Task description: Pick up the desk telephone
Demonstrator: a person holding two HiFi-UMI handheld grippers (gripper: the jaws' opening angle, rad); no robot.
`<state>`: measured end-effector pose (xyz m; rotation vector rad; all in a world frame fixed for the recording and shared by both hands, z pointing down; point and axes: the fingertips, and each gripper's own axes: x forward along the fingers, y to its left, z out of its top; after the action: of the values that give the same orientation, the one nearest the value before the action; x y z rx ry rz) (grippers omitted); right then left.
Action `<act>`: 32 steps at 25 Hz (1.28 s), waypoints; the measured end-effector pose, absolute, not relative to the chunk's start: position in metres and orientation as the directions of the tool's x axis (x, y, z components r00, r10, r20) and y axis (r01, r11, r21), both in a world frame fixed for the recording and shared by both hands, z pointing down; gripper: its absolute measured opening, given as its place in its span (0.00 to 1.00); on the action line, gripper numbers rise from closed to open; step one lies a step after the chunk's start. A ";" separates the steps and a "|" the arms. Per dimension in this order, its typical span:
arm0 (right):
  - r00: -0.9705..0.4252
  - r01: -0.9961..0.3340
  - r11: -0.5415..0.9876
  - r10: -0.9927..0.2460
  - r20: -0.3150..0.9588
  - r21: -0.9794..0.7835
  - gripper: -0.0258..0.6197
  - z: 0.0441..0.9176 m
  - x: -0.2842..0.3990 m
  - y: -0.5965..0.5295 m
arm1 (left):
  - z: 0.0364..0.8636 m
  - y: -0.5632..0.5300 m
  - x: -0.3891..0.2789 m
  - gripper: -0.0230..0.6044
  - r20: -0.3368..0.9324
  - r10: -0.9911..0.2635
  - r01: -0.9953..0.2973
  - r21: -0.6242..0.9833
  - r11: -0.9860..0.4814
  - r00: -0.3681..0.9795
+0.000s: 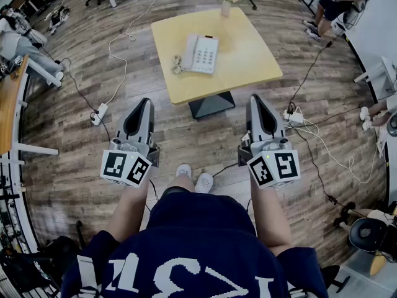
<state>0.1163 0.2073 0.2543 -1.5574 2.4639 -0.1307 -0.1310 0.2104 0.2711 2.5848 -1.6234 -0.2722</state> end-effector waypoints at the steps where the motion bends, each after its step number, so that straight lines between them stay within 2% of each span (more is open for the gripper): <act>1: -0.413 -0.881 0.433 -0.900 -0.135 -0.190 0.08 0.256 0.116 0.207 | 0.272 0.210 -0.131 0.08 -0.105 -0.900 -0.886 0.162 -0.435 0.423; 9: -0.435 -0.870 0.453 -0.891 -0.132 -0.193 0.08 0.256 0.115 0.210 | 0.276 0.212 -0.134 0.08 -0.091 -0.908 -0.892 0.173 -0.418 0.408; 16: -0.463 -0.844 0.493 -0.869 -0.177 -0.213 0.08 0.247 0.107 0.215 | 0.271 0.211 -0.132 0.08 -0.104 -0.903 -0.890 0.157 -0.429 0.417; 21: -0.470 -0.844 0.491 -0.871 -0.145 -0.217 0.08 0.256 0.106 0.203 | 0.275 0.201 -0.136 0.08 -0.093 -0.911 -0.895 0.169 -0.413 0.402; 32: -0.459 -0.853 0.472 -0.881 -0.111 -0.221 0.08 0.260 0.101 0.125 | 0.284 0.118 -0.143 0.08 -0.087 -0.908 -0.887 0.190 -0.420 0.411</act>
<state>0.1007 0.1252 0.2600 -1.5008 2.5092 -0.1970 -0.1431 0.1185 0.2842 2.5414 -1.6241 -0.2678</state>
